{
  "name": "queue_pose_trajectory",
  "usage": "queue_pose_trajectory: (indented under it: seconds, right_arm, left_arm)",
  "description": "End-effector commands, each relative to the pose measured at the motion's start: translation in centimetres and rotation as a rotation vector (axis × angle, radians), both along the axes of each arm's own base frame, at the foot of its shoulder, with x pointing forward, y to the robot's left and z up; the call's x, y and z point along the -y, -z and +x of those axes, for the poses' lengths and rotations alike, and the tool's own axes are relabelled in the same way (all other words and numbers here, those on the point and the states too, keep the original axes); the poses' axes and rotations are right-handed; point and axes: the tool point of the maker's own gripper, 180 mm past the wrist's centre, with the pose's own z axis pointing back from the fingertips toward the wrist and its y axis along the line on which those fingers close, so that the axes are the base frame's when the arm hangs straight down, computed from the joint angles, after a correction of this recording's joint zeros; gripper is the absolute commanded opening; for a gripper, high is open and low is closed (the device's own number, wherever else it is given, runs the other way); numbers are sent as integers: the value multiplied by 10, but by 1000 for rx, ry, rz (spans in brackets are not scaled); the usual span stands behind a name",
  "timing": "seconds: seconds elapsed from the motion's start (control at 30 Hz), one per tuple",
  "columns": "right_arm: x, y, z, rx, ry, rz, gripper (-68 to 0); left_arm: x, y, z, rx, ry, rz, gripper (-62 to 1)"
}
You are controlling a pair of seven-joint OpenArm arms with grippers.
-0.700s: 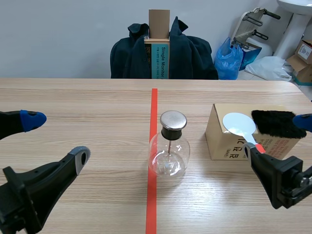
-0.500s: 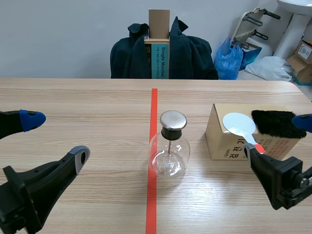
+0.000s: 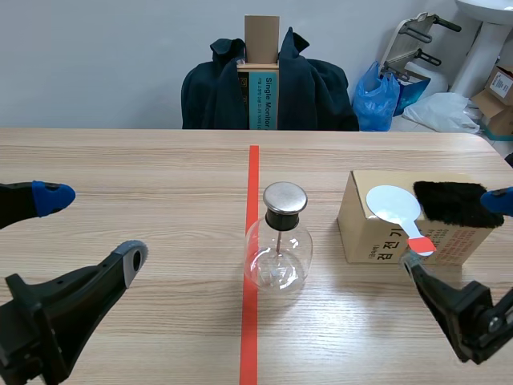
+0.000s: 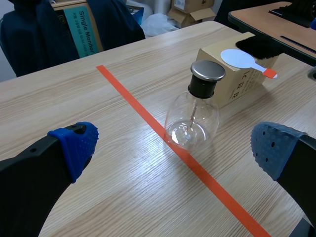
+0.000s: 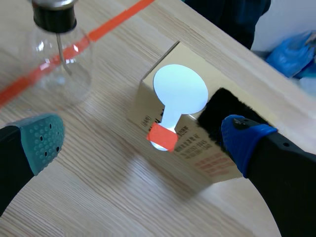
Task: Do the electroscope experiment.
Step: 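Pick up the white charging plate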
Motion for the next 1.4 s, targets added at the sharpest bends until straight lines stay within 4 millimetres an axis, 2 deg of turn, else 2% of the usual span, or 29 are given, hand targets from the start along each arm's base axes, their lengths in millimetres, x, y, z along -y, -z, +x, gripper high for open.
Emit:
queue_pose_trajectory:
  seconds: [0.0, 0.13, 0.23, 0.37, 0.47, 0.53, 0.73, 0.93, 1.13, 1.37]
  right_arm:
    - [-8, -3, -7, 25, -68, -91, 4]
    - [-5, 17, -29, 38, -215, -427, 4]
    - [7, 26, -38, 85, -254, -648, 4]
    - [28, 19, -35, 242, -201, -915, 4]
    - [36, 13, -32, 372, -166, -1021, 4]
    - [38, 17, -31, 419, -168, -1055, 4]
    - [43, 51, -19, 481, -210, -1122, 4]
    - [38, 63, 5, 600, -261, -1108, 4]
    - [30, 75, 23, 646, -346, -1063, 4]
    - [24, 83, 42, 642, -362, -1014, 4]
  left_arm:
    - [2, -9, 1, 26, 4, -17, 14]
    - [2, -9, 1, 27, 4, -17, 14]
    - [2, -9, 1, 26, 4, -17, 14]
    - [2, -9, 1, 26, 4, -17, 14]
    - [2, -9, 1, 25, 4, -16, 14]
    - [2, -9, 1, 26, 4, -17, 14]
    - [2, -9, 1, 26, 4, -17, 14]
    - [2, -9, 1, 26, 4, -17, 14]
    - [2, -9, 1, 26, 4, -17, 14]
    - [2, -9, 1, 26, 4, -17, 14]
